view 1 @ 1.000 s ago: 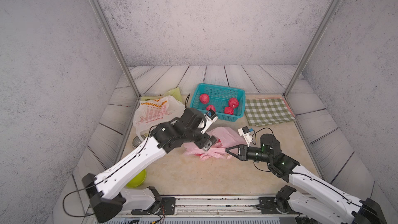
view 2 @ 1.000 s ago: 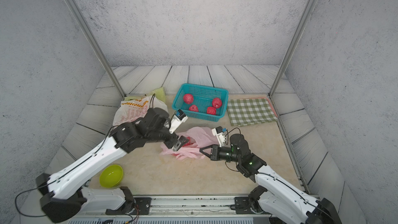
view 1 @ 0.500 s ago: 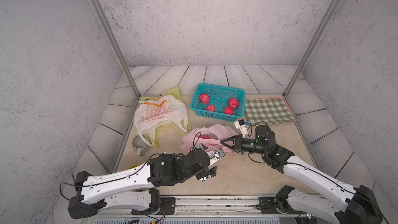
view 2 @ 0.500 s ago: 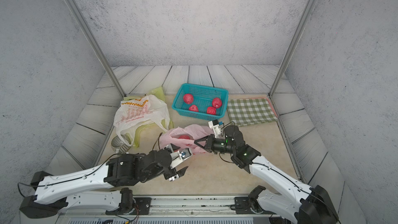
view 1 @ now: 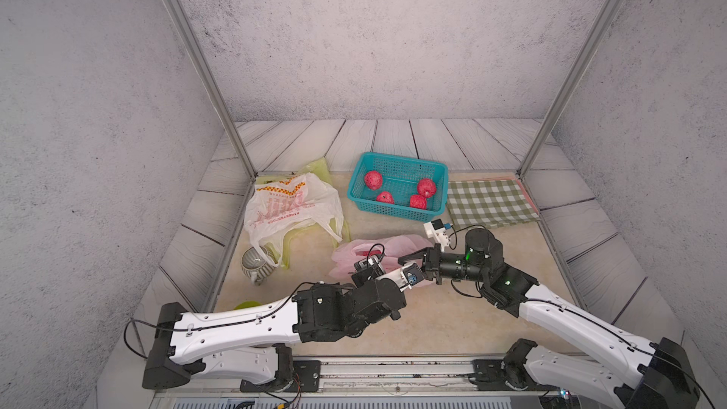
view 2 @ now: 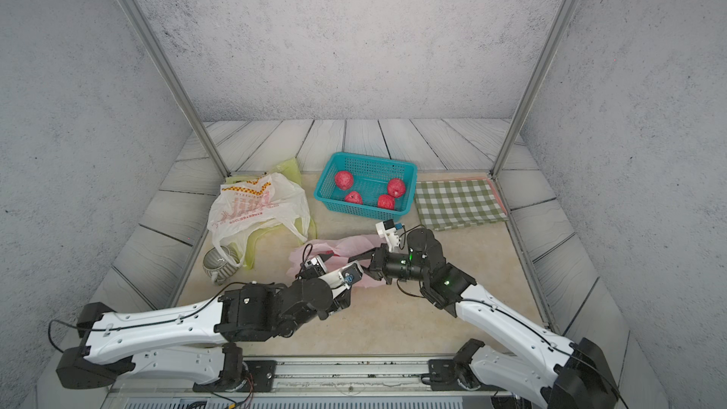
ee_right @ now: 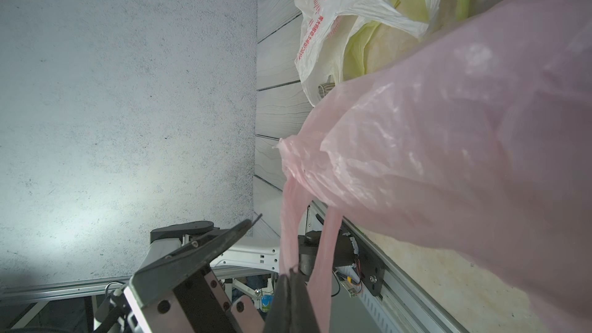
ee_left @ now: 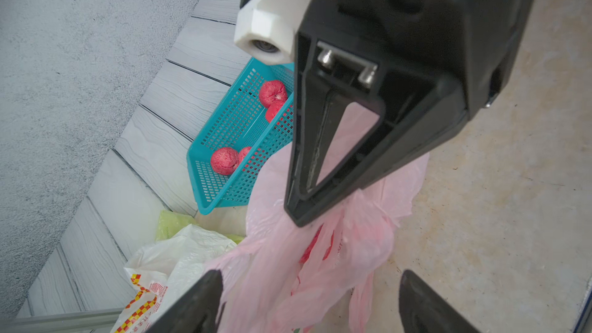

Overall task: Untie the knot of a plastic bag & take out the apple
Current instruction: Untie the plastic bag at the center of the board.

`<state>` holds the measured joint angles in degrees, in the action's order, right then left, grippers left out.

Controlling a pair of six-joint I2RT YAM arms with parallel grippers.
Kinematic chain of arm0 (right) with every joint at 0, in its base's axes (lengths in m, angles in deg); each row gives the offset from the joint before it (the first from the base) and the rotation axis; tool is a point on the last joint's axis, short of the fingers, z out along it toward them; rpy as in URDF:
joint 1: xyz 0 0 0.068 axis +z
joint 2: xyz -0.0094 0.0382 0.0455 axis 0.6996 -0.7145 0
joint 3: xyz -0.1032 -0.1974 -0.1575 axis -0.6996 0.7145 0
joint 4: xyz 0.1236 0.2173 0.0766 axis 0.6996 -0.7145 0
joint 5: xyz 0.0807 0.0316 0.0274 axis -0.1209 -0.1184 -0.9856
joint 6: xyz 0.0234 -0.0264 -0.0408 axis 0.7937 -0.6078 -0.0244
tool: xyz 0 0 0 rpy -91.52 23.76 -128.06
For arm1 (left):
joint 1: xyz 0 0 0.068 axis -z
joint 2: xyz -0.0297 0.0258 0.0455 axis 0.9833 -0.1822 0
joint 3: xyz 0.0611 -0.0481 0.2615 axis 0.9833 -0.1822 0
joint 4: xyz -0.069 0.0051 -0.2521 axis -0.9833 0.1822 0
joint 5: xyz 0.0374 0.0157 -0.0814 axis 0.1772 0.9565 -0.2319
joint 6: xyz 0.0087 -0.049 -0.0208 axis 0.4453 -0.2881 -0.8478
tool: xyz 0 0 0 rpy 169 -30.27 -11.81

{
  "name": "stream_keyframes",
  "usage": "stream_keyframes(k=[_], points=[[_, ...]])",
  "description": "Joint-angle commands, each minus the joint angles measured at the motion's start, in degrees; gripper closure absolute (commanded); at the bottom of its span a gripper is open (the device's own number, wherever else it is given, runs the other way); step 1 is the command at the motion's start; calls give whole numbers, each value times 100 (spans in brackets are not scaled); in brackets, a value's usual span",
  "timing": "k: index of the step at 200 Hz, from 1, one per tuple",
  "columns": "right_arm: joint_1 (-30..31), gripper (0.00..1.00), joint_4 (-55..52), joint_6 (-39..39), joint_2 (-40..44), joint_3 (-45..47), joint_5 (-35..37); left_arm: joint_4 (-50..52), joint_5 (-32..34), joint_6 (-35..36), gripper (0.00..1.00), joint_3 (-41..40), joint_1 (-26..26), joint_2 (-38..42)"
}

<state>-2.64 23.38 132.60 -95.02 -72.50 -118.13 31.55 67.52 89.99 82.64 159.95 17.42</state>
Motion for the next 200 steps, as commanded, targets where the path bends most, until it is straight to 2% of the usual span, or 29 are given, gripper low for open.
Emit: stream_keyframes(k=[1, 22, 31, 40, 55, 65, 74, 86, 102, 132, 142, 158, 172, 190, 200], points=[[73, 100, 296, 208, -6, -44, -152, -161, -2, 58, 14, -70, 24, 23], [126, 100, 363, 269, -41, -81, -221, -162, -45, 64, 18, -67, 24, 54], [150, 100, 417, 290, -63, -66, -242, -176, -45, 70, 26, -48, 24, 63], [148, 100, 457, 303, -72, -43, -264, -170, -69, 87, 46, -28, 24, 74], [148, 94, 530, 293, -65, 4, -278, -178, -39, 48, 100, -10, 24, 121], [114, 87, 515, 205, -21, -6, -304, -157, 56, 44, 100, -24, 16, 170], [45, 74, 345, -3, 57, -66, -354, -100, 168, 47, 100, -25, -13, 218], [-114, 54, -231, -435, 229, -228, -364, 28, 245, 35, 100, -24, -71, 321], [-407, 41, -1303, -1169, 578, -496, -183, 254, 203, -87, 100, 25, -278, 456], [-629, 37, -3260, -2492, 1002, -909, 526, 617, -70, -347, 100, 329, -776, 556], [-617, 37, -3549, -2732, 1031, -839, 479, 659, -166, -389, 100, 487, -920, 499], [-541, 37, -3540, -2772, 1085, -453, 244, 691, -230, -331, 100, 787, -1030, 326], [-308, 35, -3310, -2638, 1205, -29, 328, 658, -207, -241, 100, 1011, -1057, 167], [34, 20, -2597, -2192, 1412, 555, 524, 489, -261, -155, 100, 1156, -1090, 39], [232, 15, -2281, -1981, 1507, 797, 823, 415, -336, -164, 100, 1241, -1144, -30]])
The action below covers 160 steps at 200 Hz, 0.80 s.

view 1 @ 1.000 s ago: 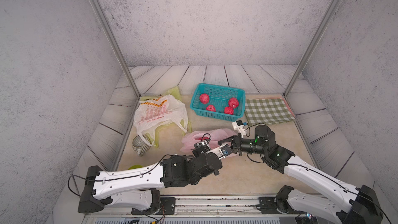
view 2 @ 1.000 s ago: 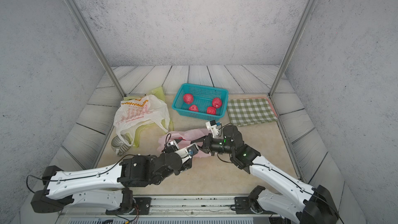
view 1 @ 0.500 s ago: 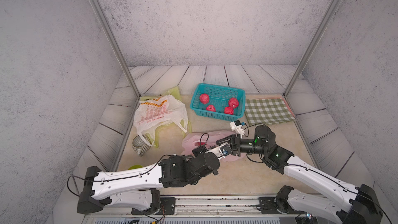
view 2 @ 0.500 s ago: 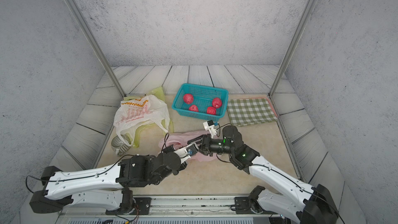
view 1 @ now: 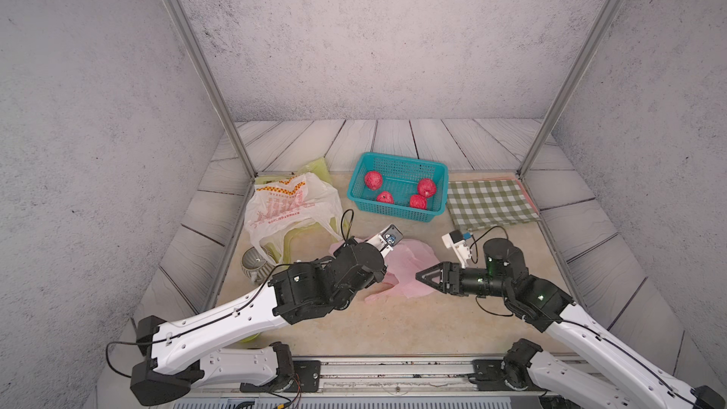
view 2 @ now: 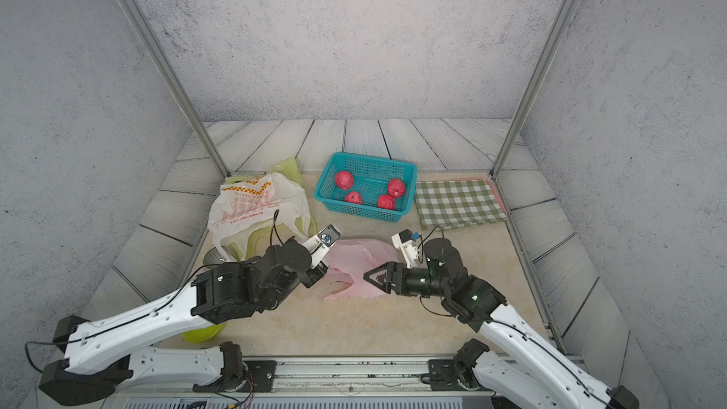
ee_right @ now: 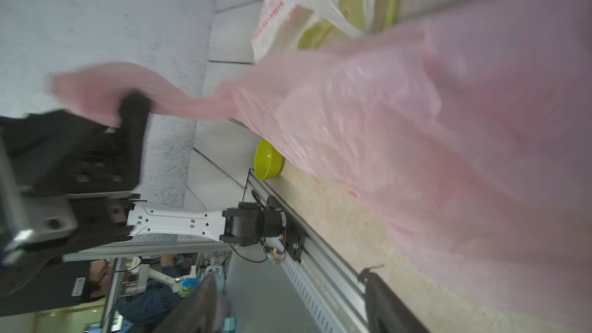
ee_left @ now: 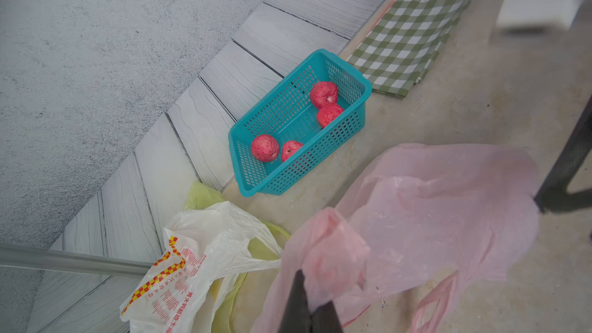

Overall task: Untie the knot of a plastic bag & take out the apple
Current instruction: Untie the plastic bag at the center of the board.

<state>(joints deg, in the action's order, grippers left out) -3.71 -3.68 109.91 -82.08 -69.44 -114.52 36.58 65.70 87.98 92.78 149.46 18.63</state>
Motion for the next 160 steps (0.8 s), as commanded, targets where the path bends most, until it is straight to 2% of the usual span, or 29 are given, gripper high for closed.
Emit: stream_keyframes(k=[1, 41, 70, 97, 121, 160], points=[[355, 15, 451, 312, 230, 513, 496, -95, -158, 36, 100, 237, -104, -156], [1055, 14, 1259, 1174, 289, 1111, 1911, -46, -565, -228, 100, 830, -193, -569], [1462, 13, 1979, 1823, 84, 1410, 2919, -159, -814, -470, 100, 922, -193, -748], [1702, 7, 2403, 2161, -217, 1476, 3694, -248, -1023, -658, 100, 1061, -190, -909], [1741, 5, 2564, 2285, -579, 1398, 3961, -237, -1117, -704, 100, 1235, -192, -1039], [1781, 6, 3162, 2534, -1453, 1368, 3879, -277, -1145, -677, 100, 1386, -192, -1085]])
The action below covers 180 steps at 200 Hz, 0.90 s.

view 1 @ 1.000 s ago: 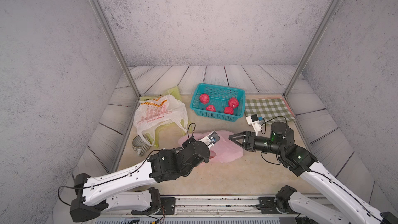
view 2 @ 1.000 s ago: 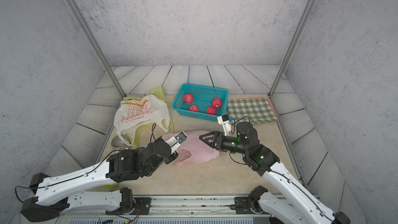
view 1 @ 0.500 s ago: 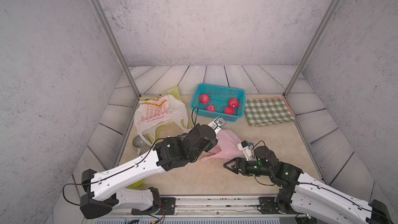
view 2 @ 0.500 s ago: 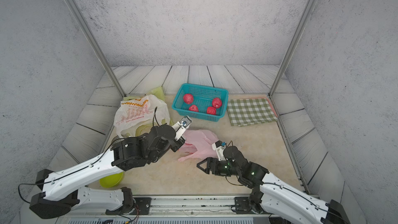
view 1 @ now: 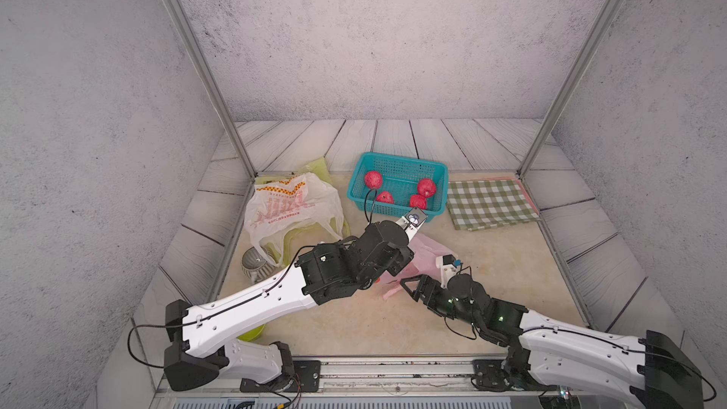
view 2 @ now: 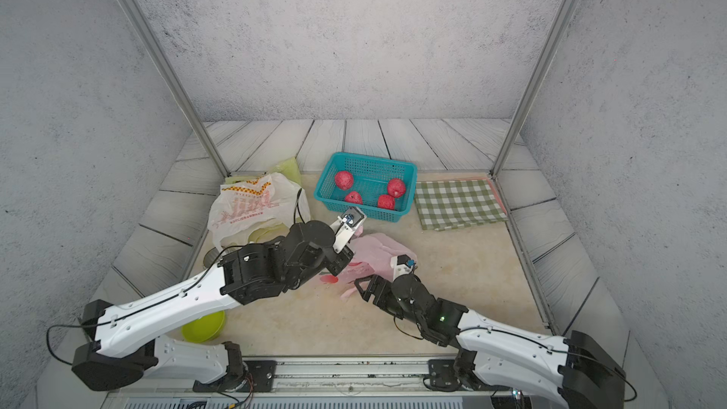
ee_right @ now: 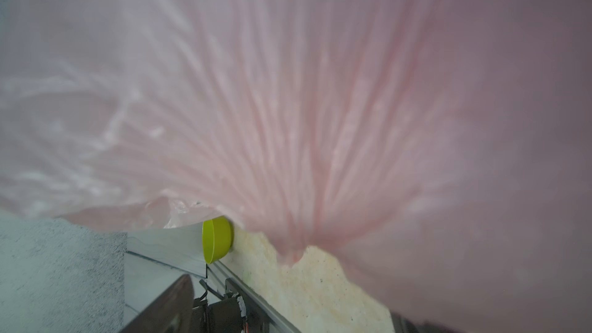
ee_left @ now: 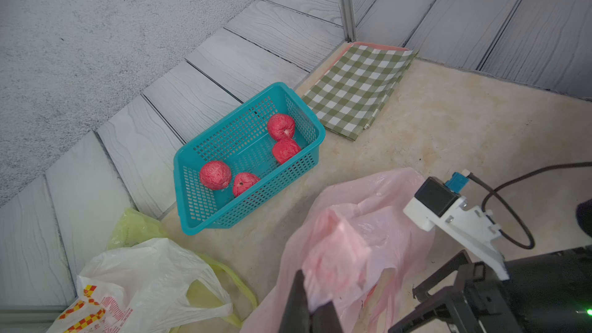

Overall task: Untie the knot of a plastic bag & take out the apple
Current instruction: Untie the plastic bag at the center of the board.

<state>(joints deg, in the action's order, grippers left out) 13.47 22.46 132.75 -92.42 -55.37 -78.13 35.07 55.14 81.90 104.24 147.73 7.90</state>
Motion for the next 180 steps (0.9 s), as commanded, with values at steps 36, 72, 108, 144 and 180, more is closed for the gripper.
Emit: stream_keyframes(k=[36, 72, 108, 144, 180], points=[[84, 15, 1200, 15, -1161, -134, 379, -57, -75, -56, 100, 264, -20, 74], [83, 54, 1170, -27, -1230, -235, 83, 53, 44, -25, 100, 13, -44, 288], [87, 100, -1666, -930, 449, -742, 464, 361, 133, -60, 100, -529, -231, 706], [-196, 100, -4564, -2447, 1728, -1876, 791, 840, 169, -88, 100, -916, -582, 1209], [-567, 100, -5922, -3936, 1144, -3131, 249, 1099, 267, 113, 100, -1034, -755, 1490]])
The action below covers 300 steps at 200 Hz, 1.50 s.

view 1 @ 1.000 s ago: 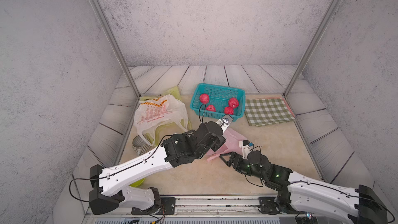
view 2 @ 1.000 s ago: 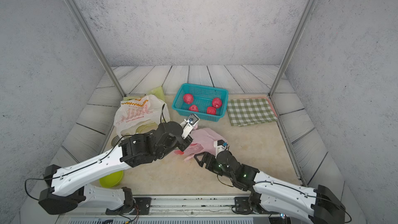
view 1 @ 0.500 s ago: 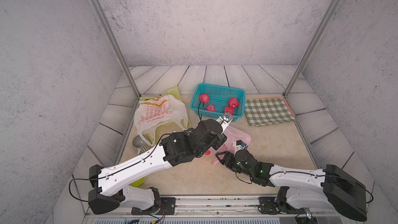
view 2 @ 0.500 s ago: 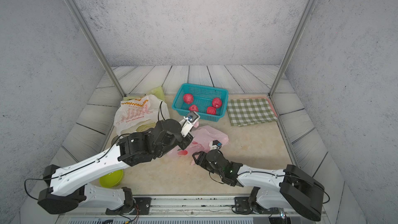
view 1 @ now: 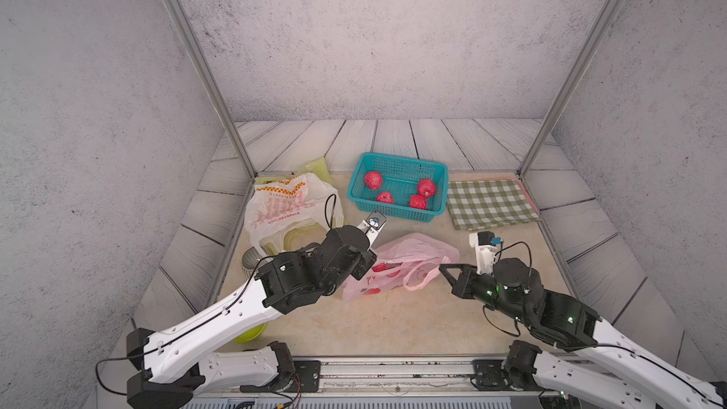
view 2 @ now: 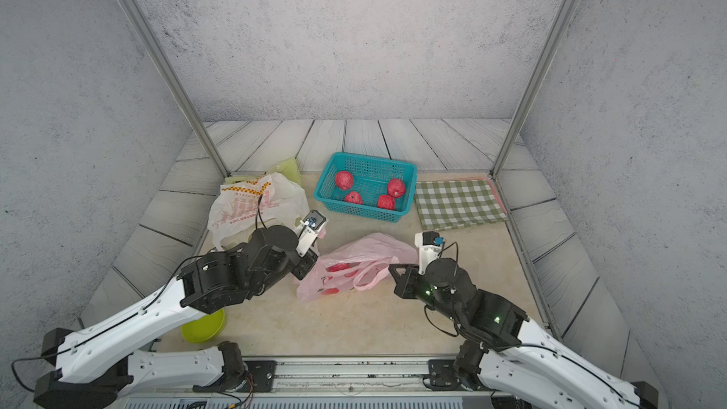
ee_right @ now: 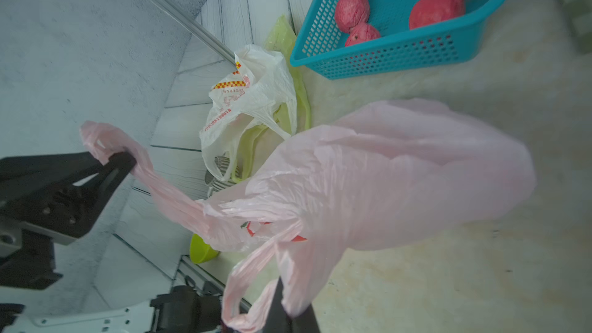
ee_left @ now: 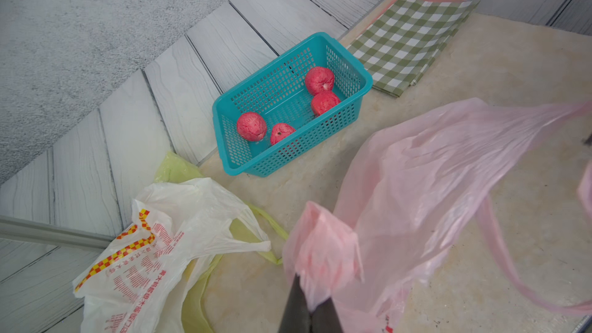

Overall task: Untie the knot of a plastic bag & take out the apple
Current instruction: Untie the plastic bag at the center of the board.

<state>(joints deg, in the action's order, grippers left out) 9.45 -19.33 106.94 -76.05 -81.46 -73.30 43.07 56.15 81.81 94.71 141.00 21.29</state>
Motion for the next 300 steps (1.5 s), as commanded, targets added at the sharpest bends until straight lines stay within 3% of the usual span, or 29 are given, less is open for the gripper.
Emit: stream_keyframes(k=[1, 35, 69, 88, 111, 139, 166, 187, 216, 247, 283, 289, 300], points=[[-169, 100, -1784, -1389, -517, -557, -235, 301, 181, 127, 100, -79, -88, 155], [-587, 100, -1962, -2246, -944, -1336, -292, 521, 347, 350, 100, 191, -593, -76], [-2400, 100, -964, -2673, -1948, -2060, -2010, 495, -144, 733, 100, 1251, -1577, -888], [-2995, 100, -505, -2807, -2747, -2768, -2560, 555, -114, 1042, 100, 2118, -1990, -1408], [-3279, 100, -399, -2753, -3525, -3831, -3285, 736, -127, 1236, 100, 3078, -2273, -1795], [-3277, 100, 240, -2551, -3482, -4028, -4041, 866, -151, 1256, 100, 3496, -2282, -1727], [-3277, 100, 27, -2747, -3179, -3542, -4508, 778, -725, 835, 100, 2540, -2210, -975], [-3267, 100, 126, -2805, -2667, -2281, -5021, 448, -1296, 141, 100, 898, -1949, -4], [-3265, 100, -77, -3072, -1975, -378, -5029, 69, -1920, -959, 100, -1043, -1369, 1085], [-3241, 100, -194, -2996, -1338, 920, -4831, -148, -2456, -1489, 100, -1768, -974, 1541], [-3152, 100, -485, -2716, -909, 1076, -4513, 199, -2731, -826, 23, -980, -979, 1589], [-3138, 100, -508, -2688, -878, 1100, -4491, 299, -2950, -660, 17, -667, -974, 1511], [-3102, 99, -523, -2653, -865, 1122, -4484, 536, -3409, -385, 15, -168, -973, 1270]])
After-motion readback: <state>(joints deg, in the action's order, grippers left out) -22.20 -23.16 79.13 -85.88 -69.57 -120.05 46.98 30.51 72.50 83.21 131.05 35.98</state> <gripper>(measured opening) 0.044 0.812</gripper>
